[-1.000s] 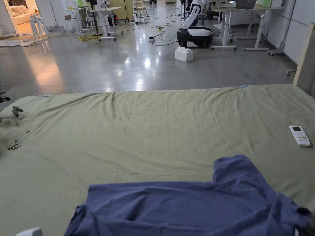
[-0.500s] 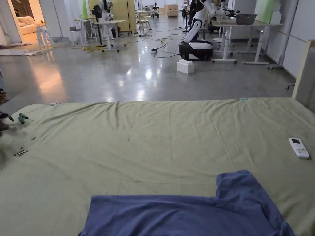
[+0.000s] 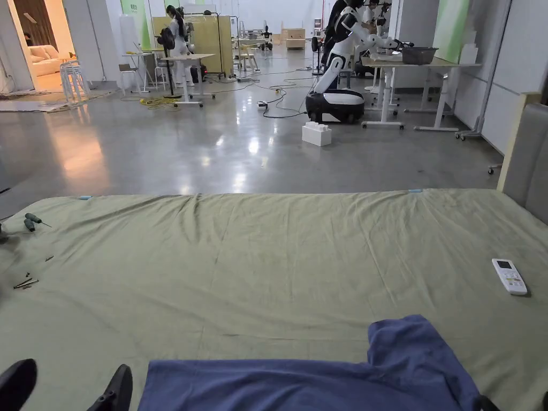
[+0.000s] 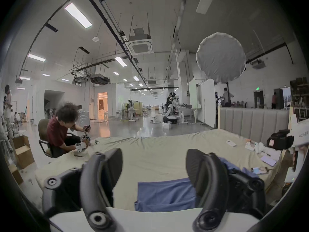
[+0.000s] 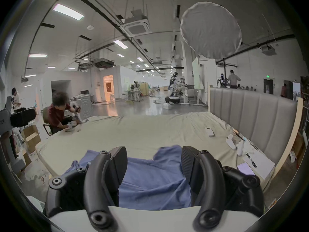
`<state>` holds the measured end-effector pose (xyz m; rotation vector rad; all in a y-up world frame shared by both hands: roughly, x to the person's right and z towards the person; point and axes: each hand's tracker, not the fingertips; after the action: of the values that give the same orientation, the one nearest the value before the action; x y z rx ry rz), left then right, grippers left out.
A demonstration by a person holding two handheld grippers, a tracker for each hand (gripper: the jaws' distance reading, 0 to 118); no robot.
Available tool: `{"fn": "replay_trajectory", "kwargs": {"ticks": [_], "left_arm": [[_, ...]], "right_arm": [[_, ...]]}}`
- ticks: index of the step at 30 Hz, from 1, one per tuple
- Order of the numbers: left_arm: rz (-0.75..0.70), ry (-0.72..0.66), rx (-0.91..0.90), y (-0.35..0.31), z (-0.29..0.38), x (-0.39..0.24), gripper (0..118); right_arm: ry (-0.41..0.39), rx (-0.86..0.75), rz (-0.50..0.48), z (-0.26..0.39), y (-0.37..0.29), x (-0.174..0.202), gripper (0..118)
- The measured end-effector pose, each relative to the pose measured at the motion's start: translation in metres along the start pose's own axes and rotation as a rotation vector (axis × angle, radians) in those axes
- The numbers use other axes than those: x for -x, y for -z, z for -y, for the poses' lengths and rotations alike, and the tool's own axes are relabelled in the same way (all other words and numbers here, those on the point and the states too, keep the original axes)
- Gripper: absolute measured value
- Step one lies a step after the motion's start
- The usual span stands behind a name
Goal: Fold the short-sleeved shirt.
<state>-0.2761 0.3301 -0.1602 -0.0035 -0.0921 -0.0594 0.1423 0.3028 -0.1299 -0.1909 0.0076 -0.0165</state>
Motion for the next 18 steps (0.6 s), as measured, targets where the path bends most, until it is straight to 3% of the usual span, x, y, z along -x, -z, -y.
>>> {"fn": "replay_trajectory", "kwargs": {"ticks": [2, 3, 4, 6, 10, 18], "left_arm": [[0.041, -0.018, -0.009, -0.004, 0.000, -0.003, 36], [0.044, -0.024, 0.004, -0.005, 0.001, -0.004, 13], [0.047, -0.026, 0.011, -0.006, 0.001, -0.006, 8], [0.065, -0.012, 0.015, -0.010, 0.003, -0.008, 1], [0.110, 0.023, 0.028, -0.015, 0.002, -0.013, 0], [0.119, 0.006, 0.067, 0.004, -0.002, -0.006, 0]], "right_arm": [[-0.012, -0.012, -0.045, -0.003, -0.002, 0.006, 49], [0.015, -0.018, -0.090, -0.003, -0.004, 0.008, 30], [0.047, -0.022, -0.121, -0.004, -0.005, 0.010, 17], [0.063, -0.027, -0.107, -0.002, -0.008, 0.012, 3], [0.014, -0.076, -0.090, -0.006, -0.012, 0.018, 0], [0.054, -0.015, -0.077, -0.005, -0.003, 0.012, 0]]}}
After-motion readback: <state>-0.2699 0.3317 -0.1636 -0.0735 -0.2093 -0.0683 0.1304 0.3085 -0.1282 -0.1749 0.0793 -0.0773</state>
